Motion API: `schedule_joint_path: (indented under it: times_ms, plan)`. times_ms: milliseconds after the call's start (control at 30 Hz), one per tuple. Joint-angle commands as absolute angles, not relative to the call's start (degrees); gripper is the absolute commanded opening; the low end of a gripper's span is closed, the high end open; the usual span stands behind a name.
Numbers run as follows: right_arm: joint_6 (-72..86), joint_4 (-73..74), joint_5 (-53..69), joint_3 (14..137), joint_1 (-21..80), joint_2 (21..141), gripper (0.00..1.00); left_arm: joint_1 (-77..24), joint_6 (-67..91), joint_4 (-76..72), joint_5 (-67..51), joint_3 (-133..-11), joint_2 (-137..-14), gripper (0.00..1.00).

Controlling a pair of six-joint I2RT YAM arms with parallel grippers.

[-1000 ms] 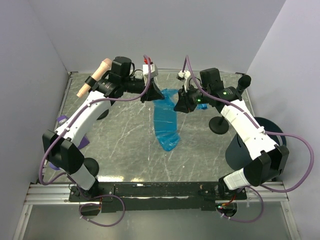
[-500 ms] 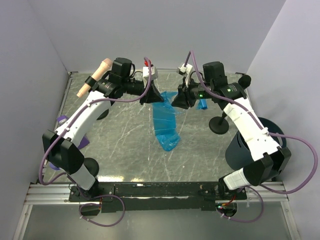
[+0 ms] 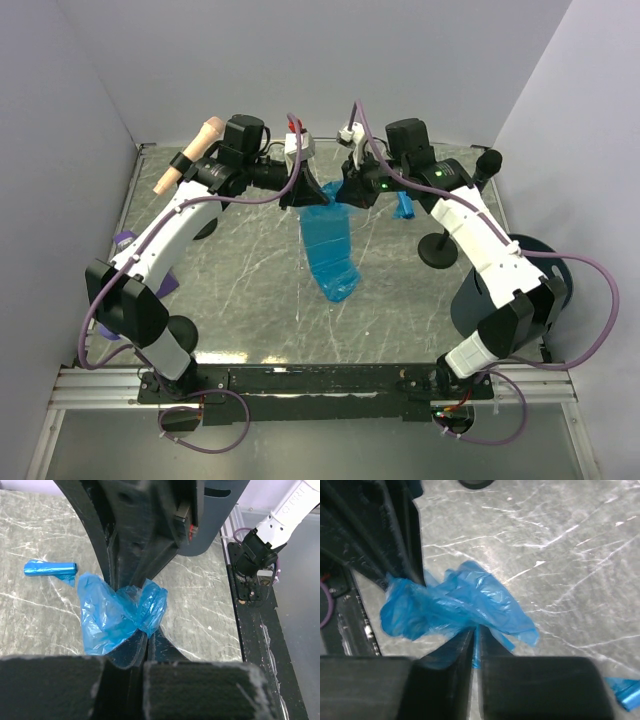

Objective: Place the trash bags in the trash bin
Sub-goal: Unfold the trash bag at the center of the board.

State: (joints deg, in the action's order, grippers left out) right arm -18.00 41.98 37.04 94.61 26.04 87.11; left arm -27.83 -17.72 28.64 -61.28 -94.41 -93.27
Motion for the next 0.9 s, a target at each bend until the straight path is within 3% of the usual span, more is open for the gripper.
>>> schedule_joint_path:
  times_ms: [0, 300, 500, 600, 667, 867]
  plan:
    - [-18.1, 39.46, 32.62, 97.65, 26.54, 87.19, 0.0, -27.6, -18.89, 29.44, -62.23, -96.5, -92.81, 0.01]
    - [-18.37, 40.34, 29.44, 92.82, 24.0, 82.8, 0.0, -25.32, -18.37, 28.74, -54.15, -92.47, -90.18, 0.01]
    - [-19.69, 42.18, 34.18, 91.67, 22.68, 81.56, 0.0, -23.64, -17.31, 28.39, -57.47, -92.02, -89.82, 0.02]
    - [-18.28, 41.57, 36.46, 91.84, 23.03, 82.96, 0.28, -23.64, -17.58, 27.95, -63.0, -91.76, -90.26, 0.04]
    - [-17.93, 41.49, 37.61, 93.07, 23.55, 84.28, 0.38, -23.64, -16.53, 27.25, -65.82, -91.93, -90.7, 0.07]
    - [-16.96, 40.78, 38.41, 96.68, 25.05, 88.32, 0.43, -23.64, -16.96, 28.12, -69.08, -93.86, -92.37, 0.11]
